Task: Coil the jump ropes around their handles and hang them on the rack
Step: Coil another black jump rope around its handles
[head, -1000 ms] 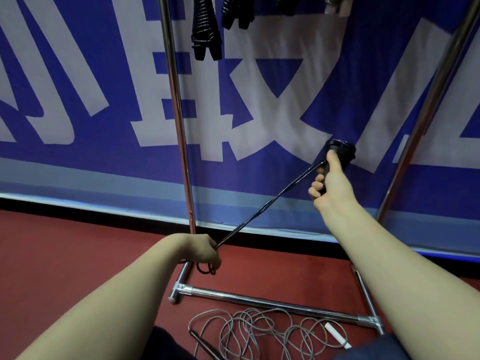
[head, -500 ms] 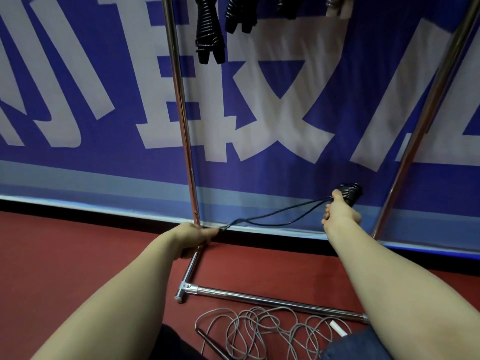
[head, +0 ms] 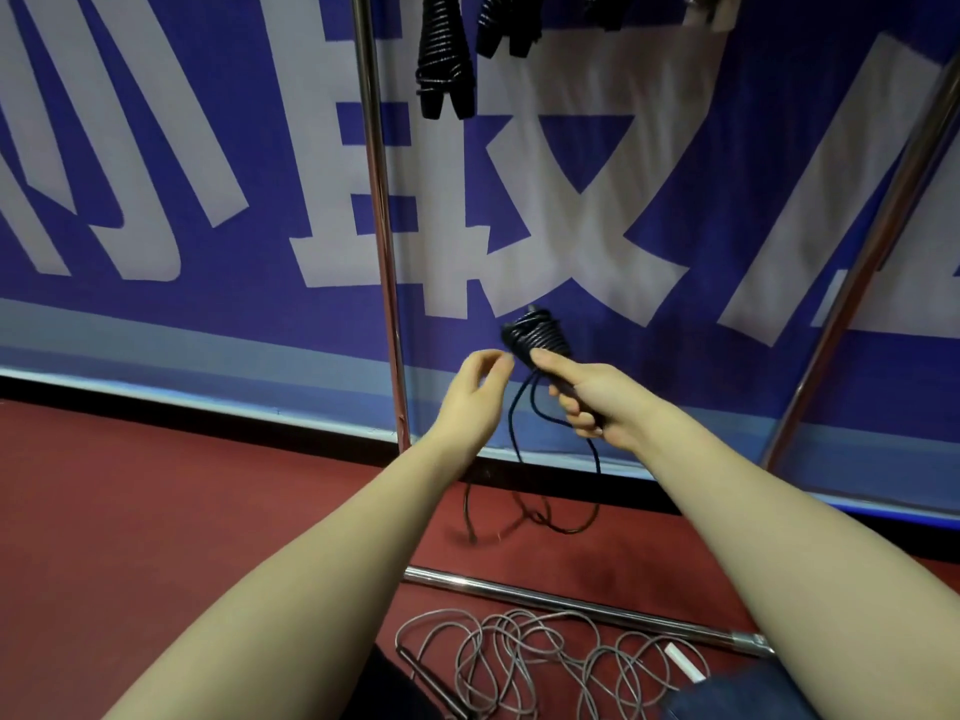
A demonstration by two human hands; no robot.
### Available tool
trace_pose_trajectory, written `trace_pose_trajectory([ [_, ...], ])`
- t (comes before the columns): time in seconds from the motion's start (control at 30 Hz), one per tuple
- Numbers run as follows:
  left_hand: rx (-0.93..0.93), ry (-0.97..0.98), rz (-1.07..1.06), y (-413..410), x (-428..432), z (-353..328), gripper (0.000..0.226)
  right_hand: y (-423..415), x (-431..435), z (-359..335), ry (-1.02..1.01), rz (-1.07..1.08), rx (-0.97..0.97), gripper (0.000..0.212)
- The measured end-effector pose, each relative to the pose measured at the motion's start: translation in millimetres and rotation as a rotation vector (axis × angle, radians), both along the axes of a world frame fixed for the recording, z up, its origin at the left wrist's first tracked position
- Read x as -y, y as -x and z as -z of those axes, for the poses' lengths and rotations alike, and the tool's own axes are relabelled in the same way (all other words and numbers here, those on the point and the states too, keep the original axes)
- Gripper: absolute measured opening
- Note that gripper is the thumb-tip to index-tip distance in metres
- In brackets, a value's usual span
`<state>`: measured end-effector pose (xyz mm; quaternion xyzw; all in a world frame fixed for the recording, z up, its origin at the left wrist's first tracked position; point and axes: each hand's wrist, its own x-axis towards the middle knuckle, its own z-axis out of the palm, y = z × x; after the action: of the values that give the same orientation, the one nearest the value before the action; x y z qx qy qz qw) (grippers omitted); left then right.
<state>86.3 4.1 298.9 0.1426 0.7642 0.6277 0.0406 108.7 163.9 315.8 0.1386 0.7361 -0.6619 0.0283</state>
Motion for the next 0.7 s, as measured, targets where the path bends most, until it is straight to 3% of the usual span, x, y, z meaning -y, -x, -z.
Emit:
trace_pose_trajectory([
  [0.17,0.201,-0.283,0.048,-7.9,-12.2,-17.5,0.033,-7.5,12.0,-13.1,-0.010,-0.049,-0.028,0.048],
  [0.33,0.172,-0.246,0.206,-8.5,-5.7,-16.2,0.034,-14.9,11.0,-18.3,0.032,-0.085,0.003,0.049],
  [0.43,0.129,-0.192,0.165,-7.5,-3.2,-18.2,0.030,-18.0,15.2,-21.8,0.138,-0.112,0.010,0.051],
  [0.7,0.108,-0.368,0.391,-9.7,9.4,-27.2,0.019,-29.1,25.4,-32.2,0.441,-0.244,-0.007,0.078],
])
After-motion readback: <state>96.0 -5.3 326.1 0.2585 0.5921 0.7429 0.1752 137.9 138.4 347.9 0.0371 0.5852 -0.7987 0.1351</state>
